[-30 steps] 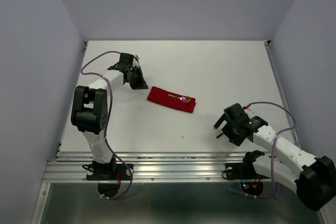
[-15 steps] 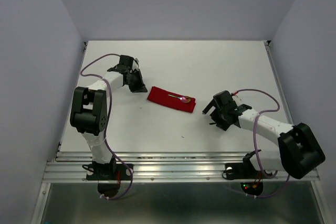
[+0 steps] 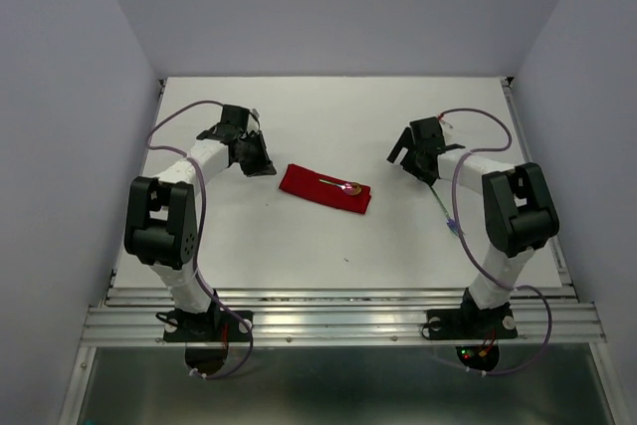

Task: Fold the napkin into a case and place the utensils inside
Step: Pick up the fork from the corner of the board.

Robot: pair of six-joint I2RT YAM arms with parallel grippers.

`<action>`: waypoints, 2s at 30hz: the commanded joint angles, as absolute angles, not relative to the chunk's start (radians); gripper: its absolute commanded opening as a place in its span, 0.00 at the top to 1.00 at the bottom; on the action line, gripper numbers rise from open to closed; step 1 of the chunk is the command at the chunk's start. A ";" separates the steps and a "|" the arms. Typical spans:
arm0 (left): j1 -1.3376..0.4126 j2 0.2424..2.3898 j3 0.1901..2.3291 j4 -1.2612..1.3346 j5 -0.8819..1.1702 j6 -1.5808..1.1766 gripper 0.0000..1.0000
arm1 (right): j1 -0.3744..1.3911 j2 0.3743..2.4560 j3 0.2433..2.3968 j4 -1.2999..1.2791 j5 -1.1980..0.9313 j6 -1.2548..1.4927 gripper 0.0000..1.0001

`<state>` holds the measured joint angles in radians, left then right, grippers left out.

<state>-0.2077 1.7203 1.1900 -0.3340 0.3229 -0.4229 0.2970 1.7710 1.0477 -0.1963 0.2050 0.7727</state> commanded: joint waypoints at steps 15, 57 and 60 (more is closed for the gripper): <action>-0.229 1.709 1.201 -0.336 0.321 -0.419 0.96 | 0.256 1.445 0.916 -0.348 0.382 0.410 0.03; -0.230 1.724 1.238 -0.362 0.302 -0.408 0.96 | 0.313 1.687 1.055 -0.532 0.147 0.301 0.61; -0.232 1.724 1.239 -0.365 0.298 -0.408 0.96 | 0.322 1.671 1.046 -0.546 0.169 0.310 0.54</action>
